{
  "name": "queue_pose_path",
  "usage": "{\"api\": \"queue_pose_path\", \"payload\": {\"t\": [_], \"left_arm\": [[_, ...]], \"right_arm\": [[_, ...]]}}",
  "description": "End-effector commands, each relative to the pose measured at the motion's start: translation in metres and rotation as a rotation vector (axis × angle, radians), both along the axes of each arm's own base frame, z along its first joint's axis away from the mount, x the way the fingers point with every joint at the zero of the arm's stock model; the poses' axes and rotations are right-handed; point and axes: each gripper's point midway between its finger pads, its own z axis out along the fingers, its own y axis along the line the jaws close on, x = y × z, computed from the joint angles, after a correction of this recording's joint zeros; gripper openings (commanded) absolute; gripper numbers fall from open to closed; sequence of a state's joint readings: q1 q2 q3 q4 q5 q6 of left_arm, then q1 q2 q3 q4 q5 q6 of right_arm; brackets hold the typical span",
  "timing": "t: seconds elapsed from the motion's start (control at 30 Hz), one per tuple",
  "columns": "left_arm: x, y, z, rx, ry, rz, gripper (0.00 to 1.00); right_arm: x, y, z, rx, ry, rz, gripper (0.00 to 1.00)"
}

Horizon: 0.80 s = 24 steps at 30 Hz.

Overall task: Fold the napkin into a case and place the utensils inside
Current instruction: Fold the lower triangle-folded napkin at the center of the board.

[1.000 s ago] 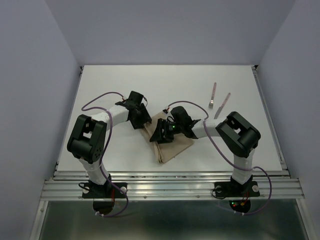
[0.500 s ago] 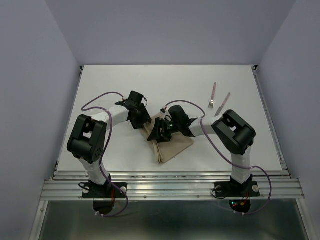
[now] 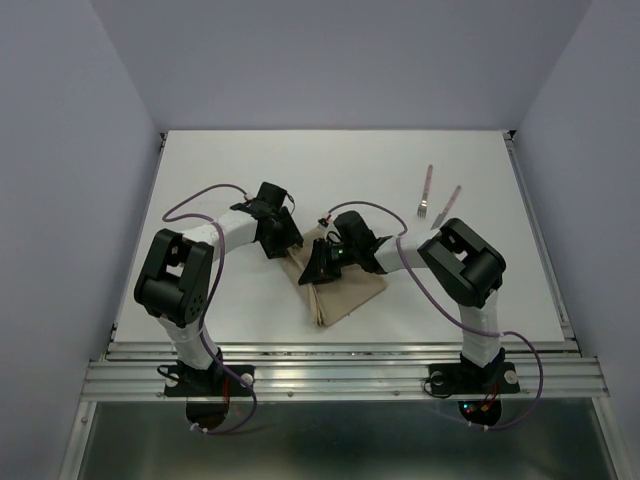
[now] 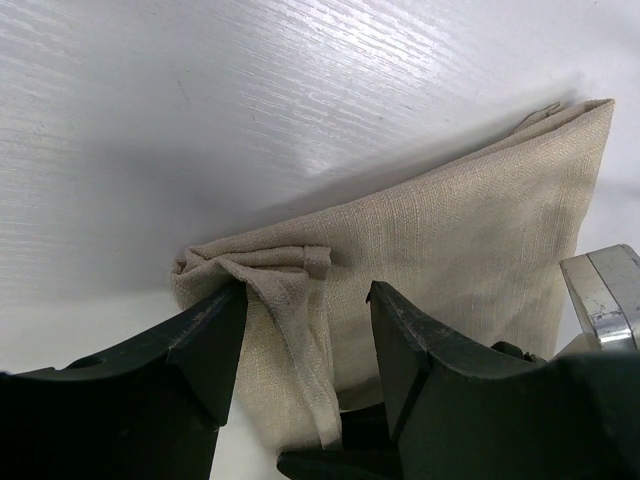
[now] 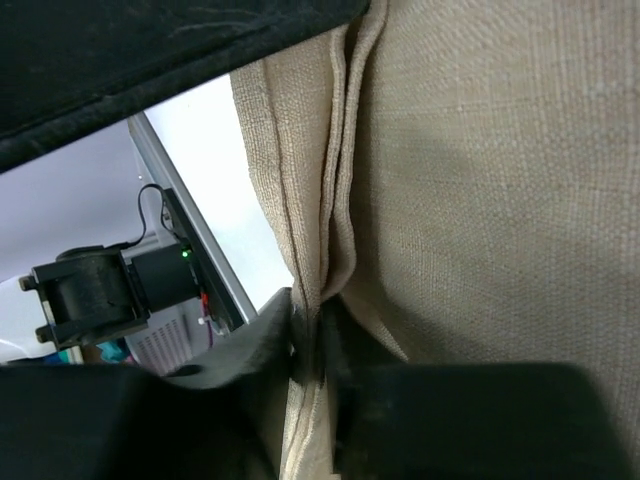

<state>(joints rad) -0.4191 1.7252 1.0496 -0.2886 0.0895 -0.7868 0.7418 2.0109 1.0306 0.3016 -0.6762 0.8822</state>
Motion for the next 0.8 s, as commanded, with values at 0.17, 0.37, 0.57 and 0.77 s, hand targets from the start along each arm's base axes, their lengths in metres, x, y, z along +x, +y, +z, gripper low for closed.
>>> {"api": "queue_pose_path", "payload": {"t": [0.17,0.37,0.57,0.77], "left_arm": [[0.006,0.005,0.021,0.016,-0.037,0.005,0.76],[0.015,0.003,0.053,-0.002,-0.098,-0.006,0.89],[0.018,0.011,0.076,-0.011,-0.138,0.006,0.89],[0.016,0.021,0.080,-0.010,-0.148,0.017,0.89]], "right_arm": [[0.012,0.013,0.022,0.048,-0.091,-0.005,0.01],[0.014,0.014,0.032,0.063,-0.111,-0.001,0.01],[0.018,0.014,0.038,0.080,-0.119,0.003,0.01],[0.024,0.010,0.049,0.102,-0.131,0.001,0.01]]}}
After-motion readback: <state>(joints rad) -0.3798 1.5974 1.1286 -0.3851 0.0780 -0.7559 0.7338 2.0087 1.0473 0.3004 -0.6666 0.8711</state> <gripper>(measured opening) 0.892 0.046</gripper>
